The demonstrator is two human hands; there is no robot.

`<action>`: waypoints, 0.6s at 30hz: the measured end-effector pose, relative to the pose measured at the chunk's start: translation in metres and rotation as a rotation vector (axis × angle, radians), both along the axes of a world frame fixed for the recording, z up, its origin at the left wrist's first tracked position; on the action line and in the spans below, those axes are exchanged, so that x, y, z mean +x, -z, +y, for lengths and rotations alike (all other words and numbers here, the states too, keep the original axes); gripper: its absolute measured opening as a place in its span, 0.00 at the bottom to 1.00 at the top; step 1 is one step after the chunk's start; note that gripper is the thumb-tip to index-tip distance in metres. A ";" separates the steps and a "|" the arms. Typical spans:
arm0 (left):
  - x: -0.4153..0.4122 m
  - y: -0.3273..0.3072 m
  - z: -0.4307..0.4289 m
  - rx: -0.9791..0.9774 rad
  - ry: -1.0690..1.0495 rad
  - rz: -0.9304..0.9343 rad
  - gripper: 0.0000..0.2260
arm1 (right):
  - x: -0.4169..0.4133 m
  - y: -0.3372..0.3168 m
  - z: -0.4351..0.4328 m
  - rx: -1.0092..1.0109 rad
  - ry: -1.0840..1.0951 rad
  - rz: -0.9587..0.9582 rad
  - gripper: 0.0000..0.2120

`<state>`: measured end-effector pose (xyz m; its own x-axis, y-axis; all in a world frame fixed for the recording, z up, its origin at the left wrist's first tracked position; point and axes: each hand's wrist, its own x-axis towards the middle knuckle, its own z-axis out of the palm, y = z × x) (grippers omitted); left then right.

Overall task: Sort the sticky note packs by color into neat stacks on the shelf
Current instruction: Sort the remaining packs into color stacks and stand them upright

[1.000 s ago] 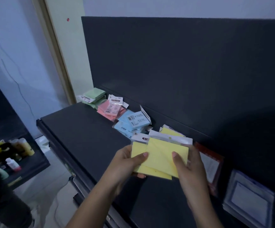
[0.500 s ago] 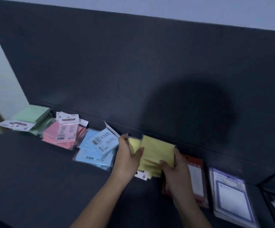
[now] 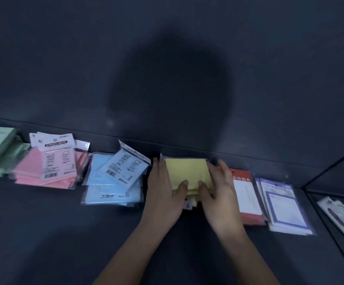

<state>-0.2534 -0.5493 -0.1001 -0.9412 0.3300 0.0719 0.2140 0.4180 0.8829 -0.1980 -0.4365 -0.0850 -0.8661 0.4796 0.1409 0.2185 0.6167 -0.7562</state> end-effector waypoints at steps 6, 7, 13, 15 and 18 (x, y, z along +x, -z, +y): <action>0.030 -0.010 0.006 -0.030 -0.006 0.246 0.32 | 0.037 -0.002 0.013 -0.013 0.076 0.155 0.19; 0.037 -0.013 0.011 -0.007 0.010 0.265 0.31 | 0.047 0.000 0.019 -0.013 0.091 0.167 0.18; 0.104 -0.024 0.071 0.131 0.223 0.333 0.21 | 0.133 0.006 0.074 0.133 0.214 0.163 0.16; 0.133 -0.024 0.100 0.116 0.328 0.342 0.19 | 0.172 0.008 0.099 0.182 0.273 0.159 0.14; 0.185 -0.019 0.146 0.053 0.479 0.382 0.16 | 0.238 0.009 0.138 0.215 0.361 0.159 0.12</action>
